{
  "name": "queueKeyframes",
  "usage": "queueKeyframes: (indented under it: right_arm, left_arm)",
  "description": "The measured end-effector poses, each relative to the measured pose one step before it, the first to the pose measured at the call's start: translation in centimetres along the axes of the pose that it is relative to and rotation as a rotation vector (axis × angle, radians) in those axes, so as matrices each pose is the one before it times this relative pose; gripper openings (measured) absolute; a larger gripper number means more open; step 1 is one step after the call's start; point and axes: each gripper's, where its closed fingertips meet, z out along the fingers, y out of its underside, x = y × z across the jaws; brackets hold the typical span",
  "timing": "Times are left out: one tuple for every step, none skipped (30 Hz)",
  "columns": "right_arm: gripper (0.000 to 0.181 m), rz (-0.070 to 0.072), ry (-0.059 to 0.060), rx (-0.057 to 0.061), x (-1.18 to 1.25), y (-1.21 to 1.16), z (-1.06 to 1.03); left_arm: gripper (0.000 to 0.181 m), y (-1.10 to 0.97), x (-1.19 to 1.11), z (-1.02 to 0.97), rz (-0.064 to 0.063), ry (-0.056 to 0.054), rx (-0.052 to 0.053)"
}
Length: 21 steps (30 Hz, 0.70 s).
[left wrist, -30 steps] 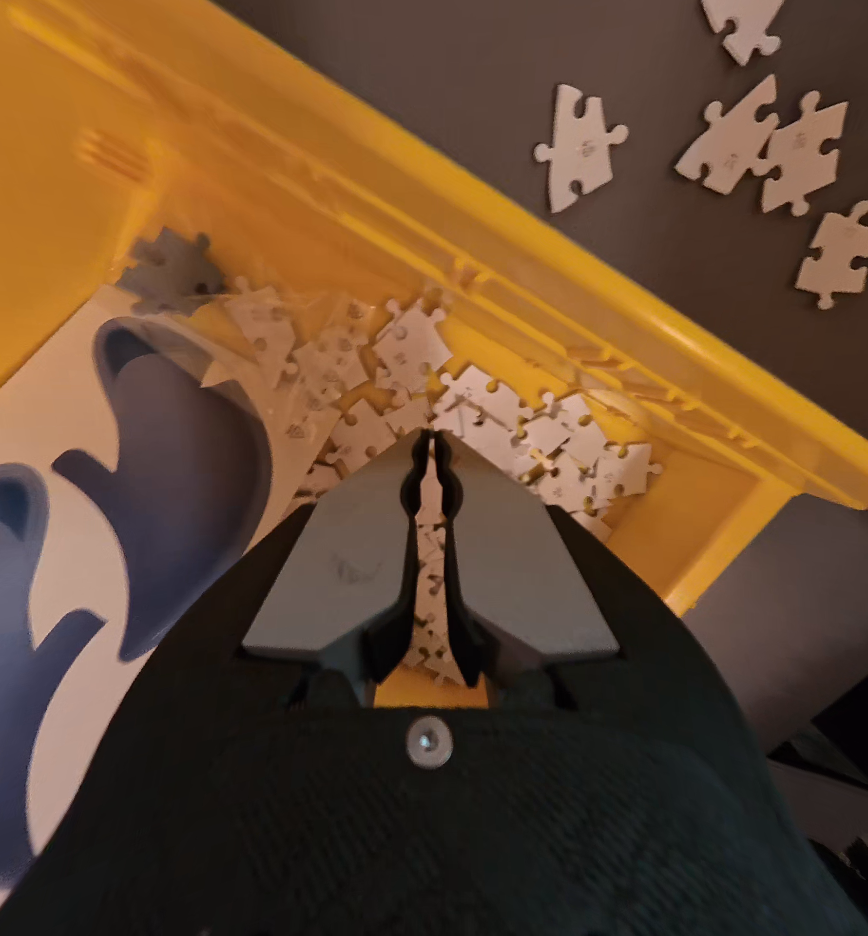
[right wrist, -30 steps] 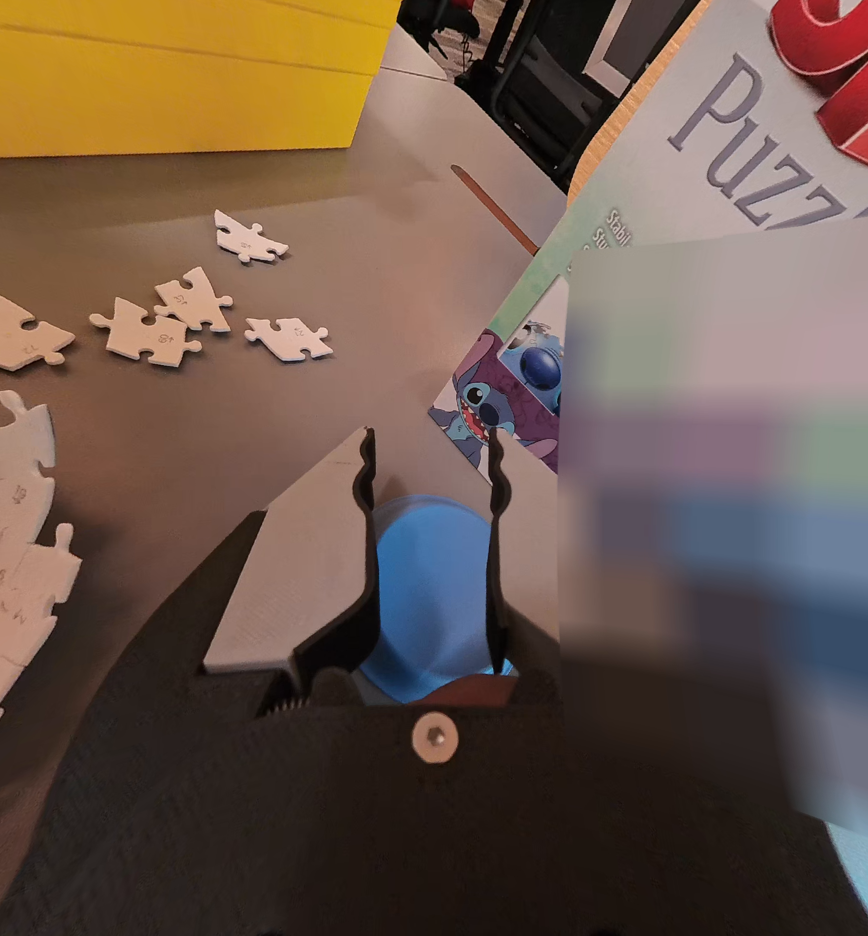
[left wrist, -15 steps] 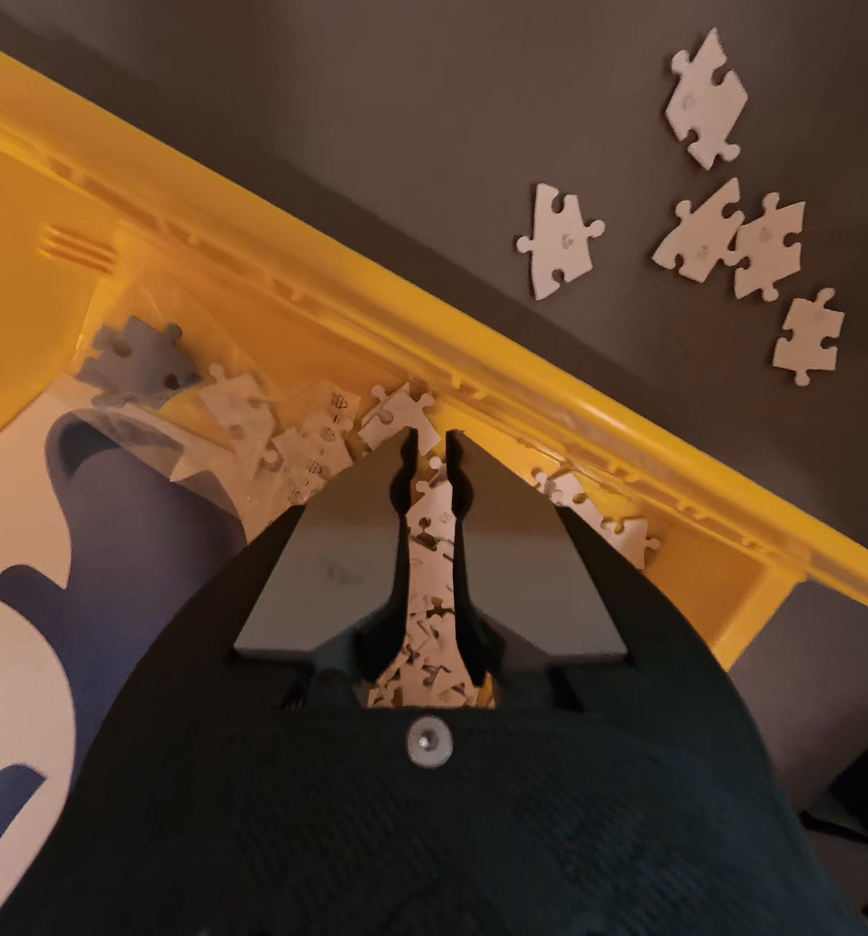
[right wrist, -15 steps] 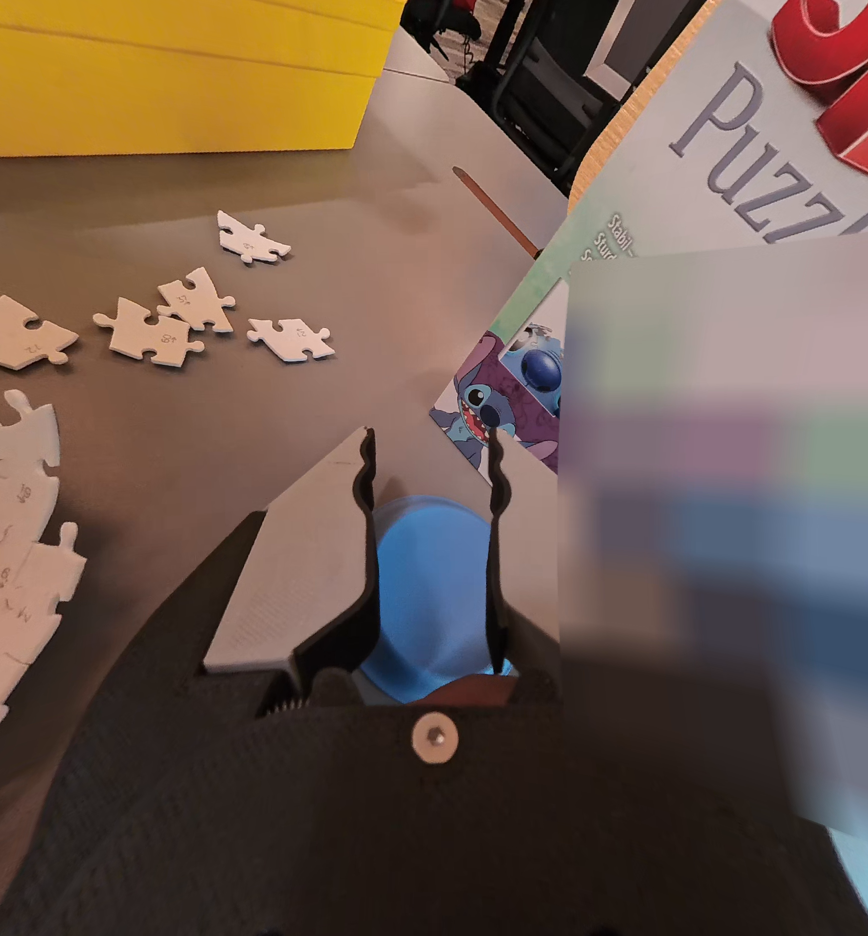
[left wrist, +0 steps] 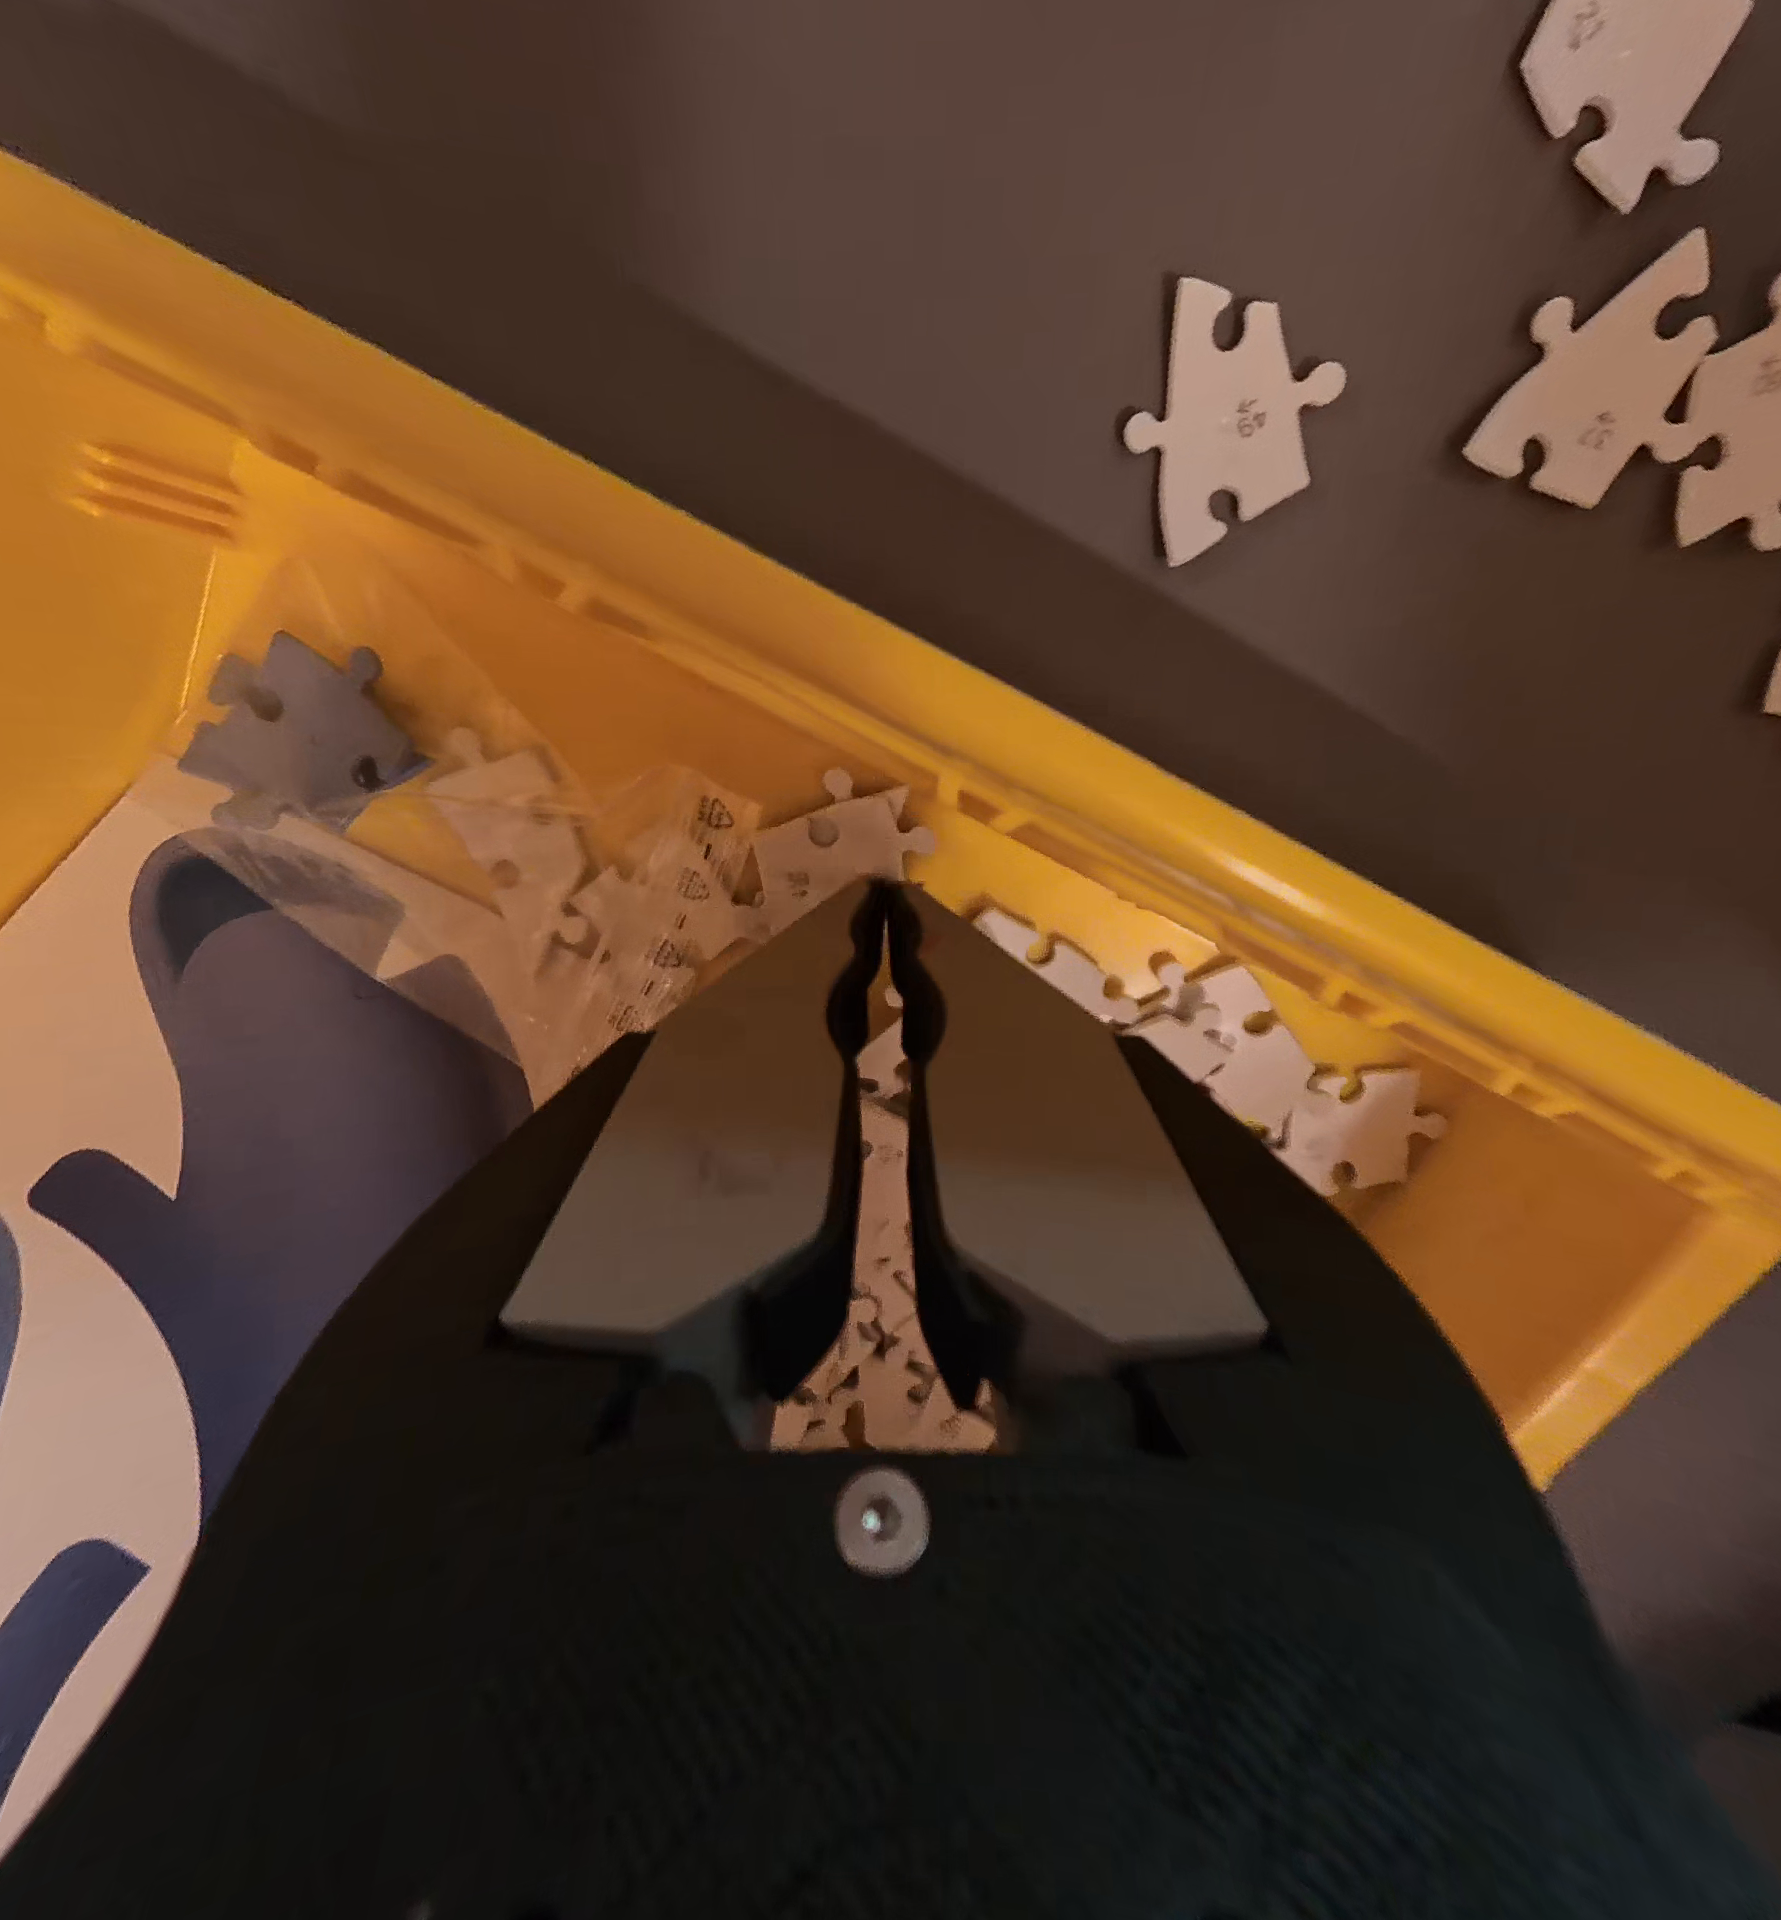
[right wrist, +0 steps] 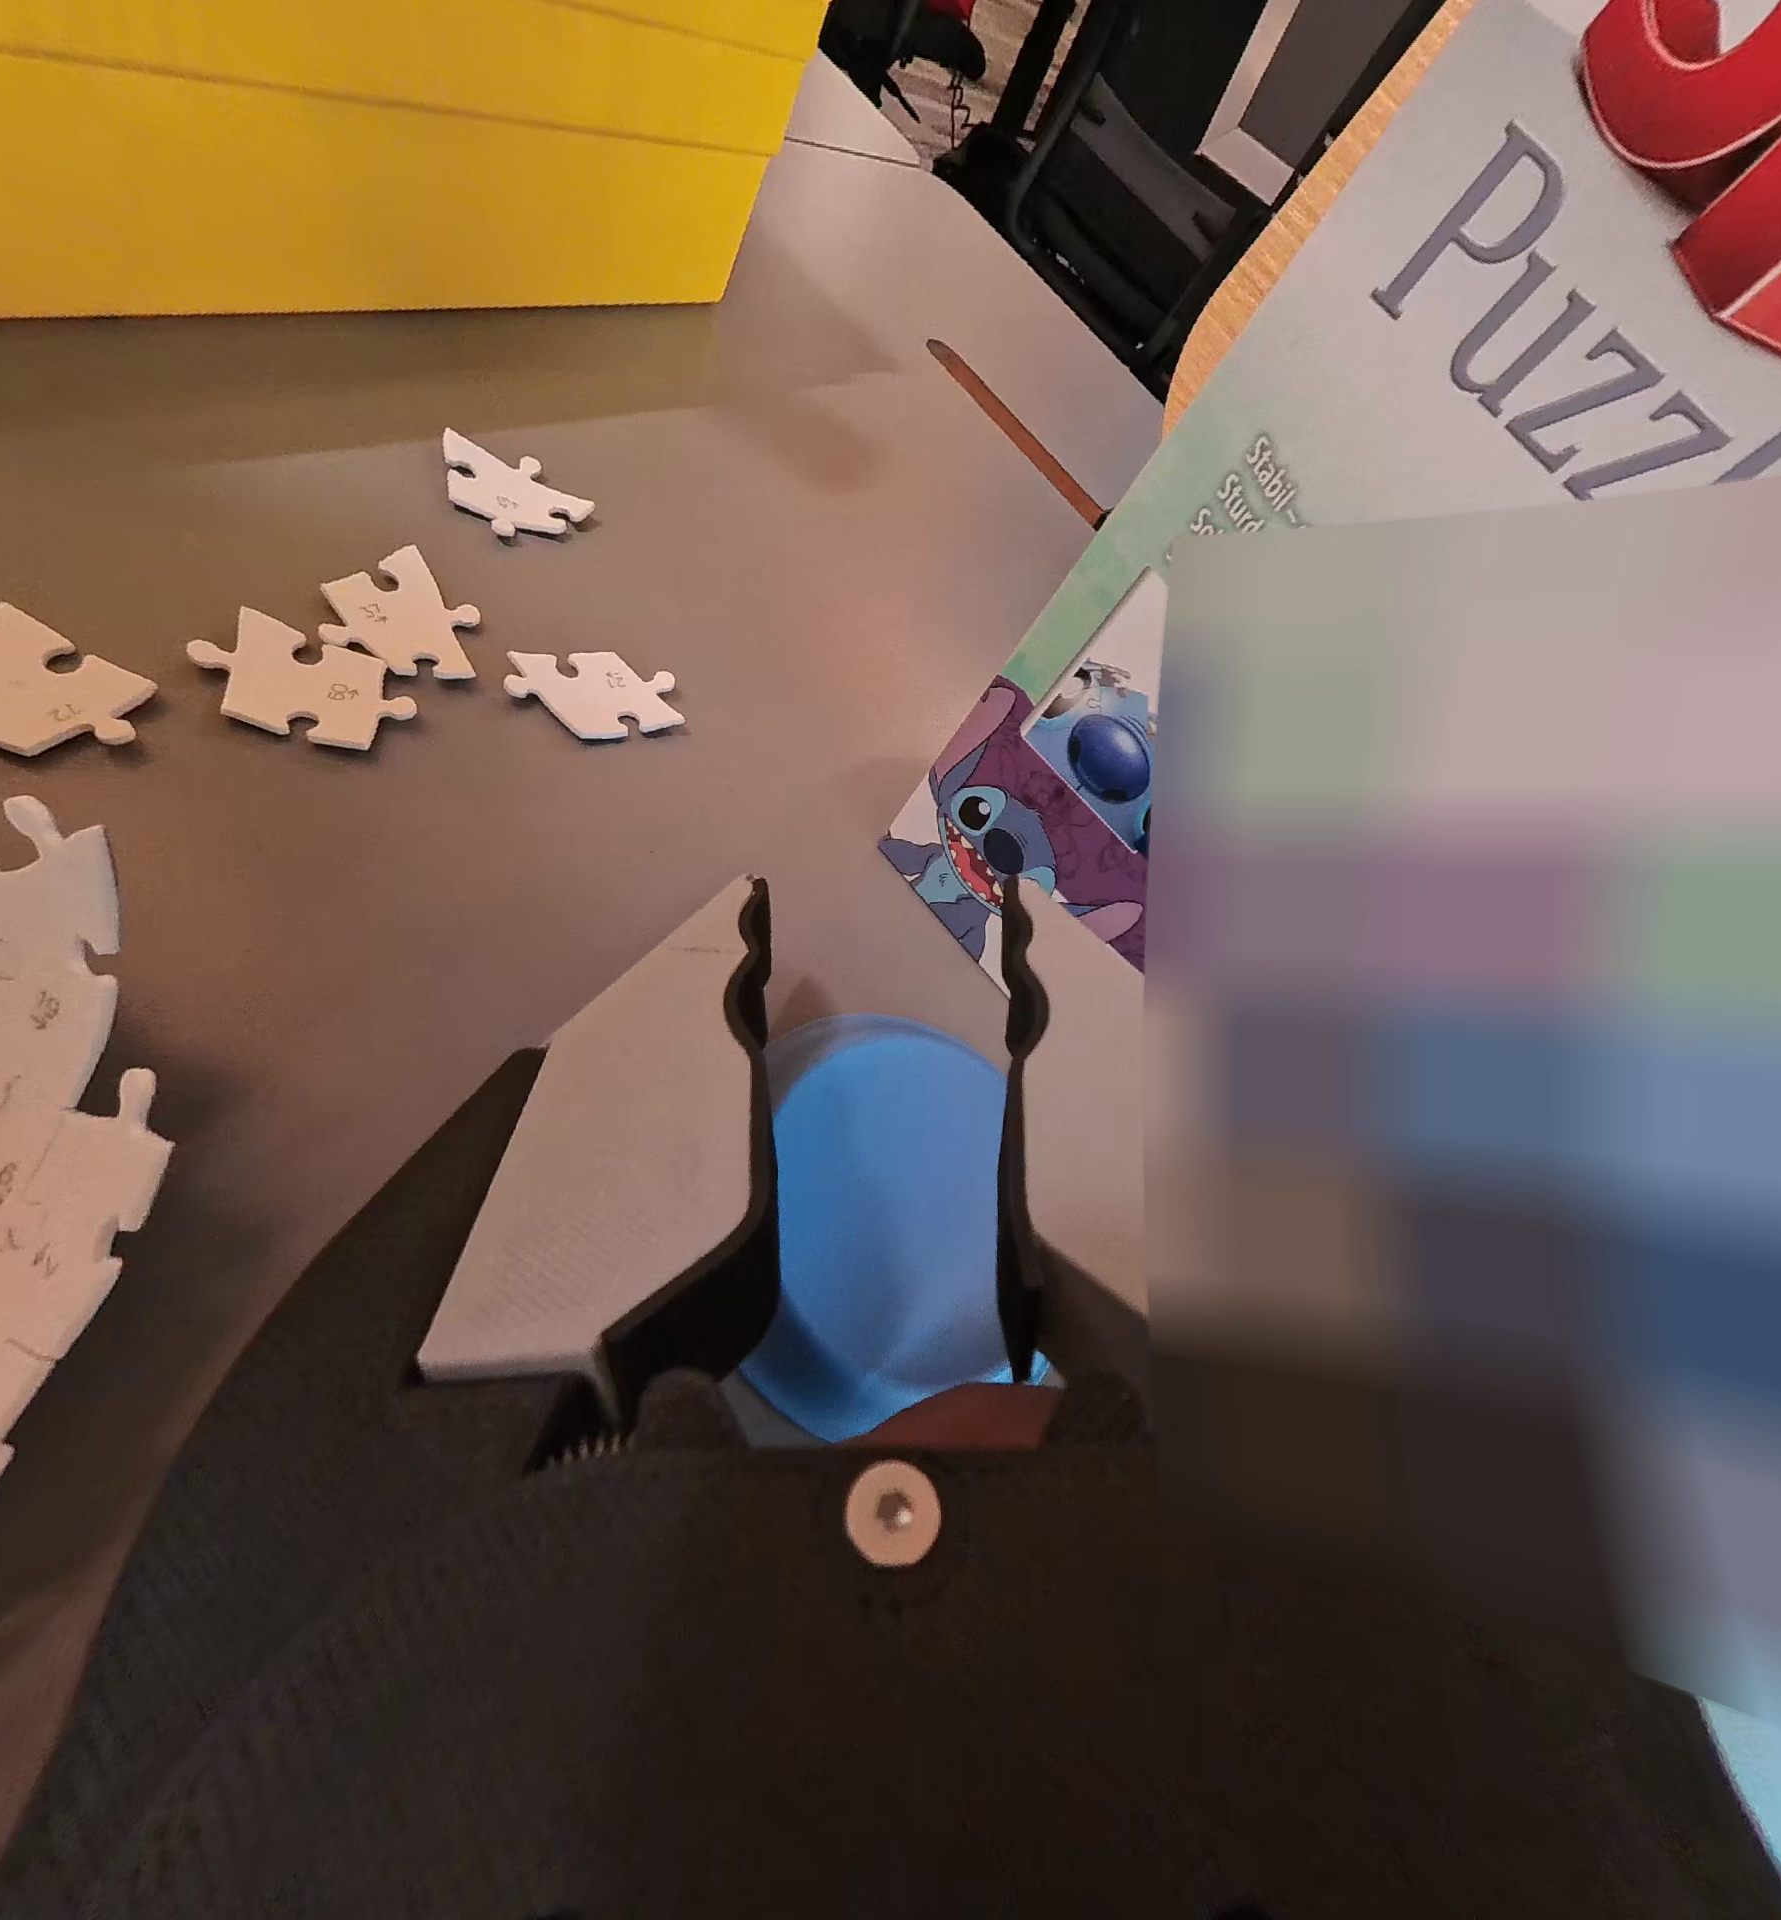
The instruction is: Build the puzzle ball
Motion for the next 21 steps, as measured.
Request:
queueKeyframes:
  right_arm:
    - [0.041,-0.0007,0.0000,0.0003,-0.011,-0.007,-0.009]
    - [0.041,-0.0007,-0.0008,-0.0004,-0.026,0.000,0.011]
    - [0.041,-0.0007,-0.0011,-0.0005,-0.031,0.002,0.010]
    - [0.041,-0.0007,-0.0008,-0.0002,-0.027,-0.002,0.012]
    - [0.041,-0.0007,-0.0005,0.0002,-0.027,-0.003,0.002]
    - [0.041,-0.0004,-0.0009,-0.0001,-0.022,-0.005,0.001]
    - [0.041,-0.0002,-0.0008,-0.0009,-0.026,0.017,0.017]
    - [0.041,-0.0004,-0.0003,-0.0006,-0.009,0.010,0.007]
    - [0.041,0.0001,-0.0003,-0.0004,-0.008,0.018,0.018]
    - [0.041,0.0003,-0.0010,-0.0011,-0.020,0.013,0.016]
    - [0.041,-0.0003,-0.0003,-0.0014,-0.010,0.025,0.019]
    - [0.041,-0.0013,0.0011,-0.0007,0.009,0.011,0.001]
    - [0.041,-0.0012,0.0016,0.0002,0.018,0.001,-0.017]
    - [0.041,-0.0001,0.0014,0.0011,0.033,-0.030,-0.025]
    - [0.041,0.0008,0.0016,0.0022,0.037,-0.052,-0.045]
    - [0.041,0.0011,0.0014,0.0025,0.040,-0.040,-0.041]
    - [0.041,0.0009,0.0009,0.0010,0.030,-0.018,-0.010]
    - [0.041,0.0004,0.0001,-0.0004,0.015,0.009,0.008]
    - [0.041,0.0001,-0.0010,-0.0011,-0.019,0.027,0.013]
    - [0.041,-0.0006,-0.0018,-0.0013,-0.049,0.034,0.029]
    - [0.041,-0.0019,-0.0005,-0.0011,-0.031,0.011,0.011]
  left_arm:
    - [0.000,0.028,-0.003,-0.055,0.0033,-0.0024,-0.0014]
    - [0.000,-0.052,-0.069,-0.149,-0.0007,-0.0042,0.0040]
    - [0.000,-0.053,-0.045,-0.205,-0.0021,-0.0007,0.0056]
    - [0.000,-0.022,-0.042,-0.246,-0.0021,-0.0007,0.0052]
    - [0.000,-0.019,-0.114,-0.267,-0.0026,-0.0044,0.0058]
    - [0.000,-0.046,-0.112,-0.286,-0.0026,-0.0044,0.0075]
    - [0.000,-0.049,-0.008,-0.236,-0.0012,0.0014,0.0068]
    - [0.000,-0.090,0.110,-0.132,0.0012,0.0063,0.0071]
    - [0.000,-0.054,0.242,0.044,0.0044,0.0118,0.0036]
    - [0.000,0.168,0.348,0.270,0.0062,0.0164,-0.0109]
    - [0.000,0.211,0.063,0.407,0.0063,-0.0027,-0.0175]
    - [0.002,0.042,-0.365,0.388,0.0041,-0.0281,-0.0097]
    - [0.019,-0.054,-0.440,0.320,0.0016,-0.0318,-0.0057]
    - [0.029,-0.022,-0.153,0.204,0.0050,-0.0119,-0.0047]
    - [0.029,-0.167,0.045,0.041,0.0028,0.0016,0.0096]
    - [0.029,-0.185,0.099,-0.007,-0.0011,0.0070,0.0115]
    - [0.029,-0.095,0.020,0.075,-0.0045,0.0038,0.0041]
    - [0.026,-0.083,-0.226,0.080,-0.0005,-0.0138,0.0046]
    - [0.020,-0.015,-0.387,0.060,0.0045,-0.0256,0.0030]
    - [0.020,0.017,-0.157,0.055,0.0051,-0.0125,0.0017]
    - [0.020,0.014,0.022,-0.012,0.0030,0.0001,-0.0009]
